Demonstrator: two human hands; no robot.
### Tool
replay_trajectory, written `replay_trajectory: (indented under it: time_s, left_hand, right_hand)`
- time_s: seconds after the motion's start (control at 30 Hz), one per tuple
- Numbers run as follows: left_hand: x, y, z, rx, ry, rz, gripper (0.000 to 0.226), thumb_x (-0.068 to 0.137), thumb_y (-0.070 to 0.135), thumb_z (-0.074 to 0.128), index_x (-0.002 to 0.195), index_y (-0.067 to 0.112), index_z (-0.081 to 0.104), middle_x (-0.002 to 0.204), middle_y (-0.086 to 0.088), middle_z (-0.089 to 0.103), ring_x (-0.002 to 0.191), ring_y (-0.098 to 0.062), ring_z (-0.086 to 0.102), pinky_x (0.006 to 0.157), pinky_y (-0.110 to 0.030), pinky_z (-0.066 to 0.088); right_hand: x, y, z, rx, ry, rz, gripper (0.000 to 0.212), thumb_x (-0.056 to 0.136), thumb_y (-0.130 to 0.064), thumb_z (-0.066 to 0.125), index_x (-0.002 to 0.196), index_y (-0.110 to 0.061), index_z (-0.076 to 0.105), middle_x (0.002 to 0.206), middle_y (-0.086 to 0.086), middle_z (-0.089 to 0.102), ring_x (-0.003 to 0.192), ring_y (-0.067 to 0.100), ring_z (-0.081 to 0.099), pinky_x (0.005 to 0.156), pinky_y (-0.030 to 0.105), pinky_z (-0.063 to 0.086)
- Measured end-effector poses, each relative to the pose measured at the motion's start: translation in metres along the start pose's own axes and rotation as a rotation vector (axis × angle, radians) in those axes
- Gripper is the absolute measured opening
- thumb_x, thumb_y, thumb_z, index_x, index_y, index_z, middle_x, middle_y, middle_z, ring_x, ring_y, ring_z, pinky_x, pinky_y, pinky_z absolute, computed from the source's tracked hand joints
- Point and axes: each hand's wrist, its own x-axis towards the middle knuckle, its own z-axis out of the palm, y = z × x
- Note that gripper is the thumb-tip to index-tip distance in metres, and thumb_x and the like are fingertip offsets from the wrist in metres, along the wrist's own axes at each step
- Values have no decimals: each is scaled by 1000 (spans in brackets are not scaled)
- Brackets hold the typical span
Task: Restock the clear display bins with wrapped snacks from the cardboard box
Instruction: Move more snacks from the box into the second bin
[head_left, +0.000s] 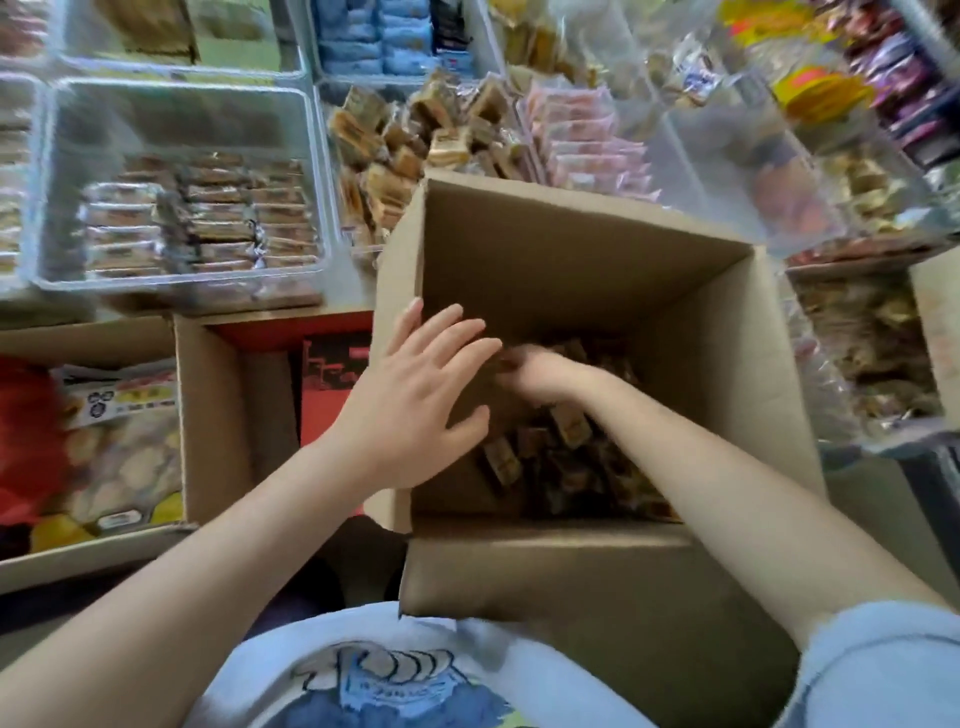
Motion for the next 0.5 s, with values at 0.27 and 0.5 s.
replay_trajectory:
  time_s: [0.27, 0.5]
  left_hand:
    - [3, 4, -2, 18, -2, -40, 56, 93, 47, 45, 143, 24, 54, 153, 2, 48, 153, -18, 22, 127, -45, 3]
    - [3, 7, 1, 34, 33, -80, 52, 93, 42, 47, 139, 23, 58, 149, 2, 52, 151, -19, 28, 127, -45, 5]
  right_hand:
    - [76, 40, 84, -462, -289, 34, 42, 100, -30, 57, 140, -17, 52, 132, 9, 61, 115, 29, 62, 98, 44, 52]
    - [99, 55, 103, -759, -262, -39, 67, 96, -42, 59, 153, -16, 34, 155, 14, 38, 142, 37, 37, 113, 52, 34]
